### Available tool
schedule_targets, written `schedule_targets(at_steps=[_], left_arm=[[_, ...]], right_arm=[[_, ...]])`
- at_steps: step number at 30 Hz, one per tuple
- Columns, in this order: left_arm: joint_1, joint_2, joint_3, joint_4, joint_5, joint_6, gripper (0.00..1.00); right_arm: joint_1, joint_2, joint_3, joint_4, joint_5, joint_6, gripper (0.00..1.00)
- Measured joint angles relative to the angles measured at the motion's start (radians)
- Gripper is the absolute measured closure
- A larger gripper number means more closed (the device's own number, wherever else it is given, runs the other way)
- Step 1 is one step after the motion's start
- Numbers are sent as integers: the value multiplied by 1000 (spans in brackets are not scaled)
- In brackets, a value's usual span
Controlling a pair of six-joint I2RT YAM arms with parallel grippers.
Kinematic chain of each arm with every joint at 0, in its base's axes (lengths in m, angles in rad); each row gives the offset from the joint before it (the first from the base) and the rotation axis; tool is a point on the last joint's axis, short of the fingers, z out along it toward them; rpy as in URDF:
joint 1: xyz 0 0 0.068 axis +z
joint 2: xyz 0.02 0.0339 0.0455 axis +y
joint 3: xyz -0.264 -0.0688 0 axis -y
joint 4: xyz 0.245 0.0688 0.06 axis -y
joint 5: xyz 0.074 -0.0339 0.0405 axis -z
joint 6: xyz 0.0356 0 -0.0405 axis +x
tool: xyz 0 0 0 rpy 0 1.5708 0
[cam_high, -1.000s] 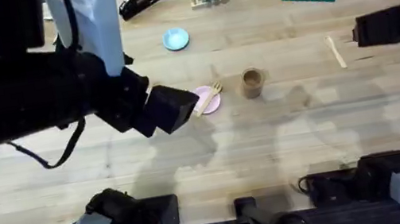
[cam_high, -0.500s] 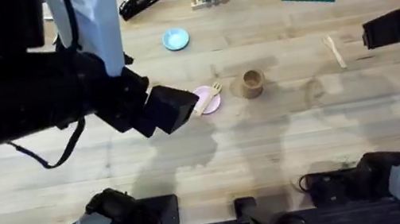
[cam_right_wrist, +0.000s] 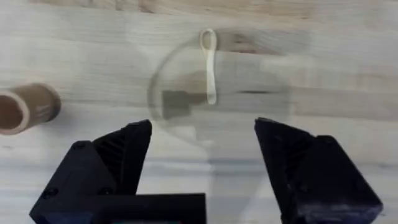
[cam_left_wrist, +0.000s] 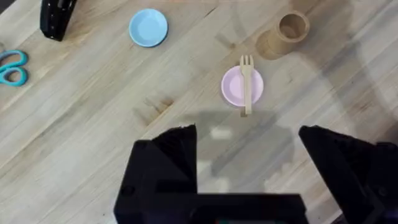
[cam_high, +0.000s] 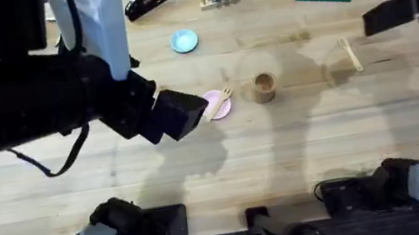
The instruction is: Pick up a utensil and set it on the pink plate, then put the other utensil in the container.
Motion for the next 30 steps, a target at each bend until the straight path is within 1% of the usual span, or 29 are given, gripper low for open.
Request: schedule_targets(at_steps=[5, 10, 14, 20, 30], left_arm=[[0, 0, 0, 0, 0, 0, 8], [0, 0, 0, 0, 0, 0, 7], [0, 0, 0, 0, 0, 0, 7], [0, 0, 0, 0, 0, 0, 7], [0, 0, 0, 0, 0, 0, 7]], right_arm=[[-1, 121, -73, 101, -20, -20, 7], [-1, 259, -79, 190, -25, -27, 7], [-1, 339, -79, 244, -26, -27, 7], [-1, 414, -79, 307, -26, -27, 7], [-1, 481, -79, 350, -26, -27, 7]])
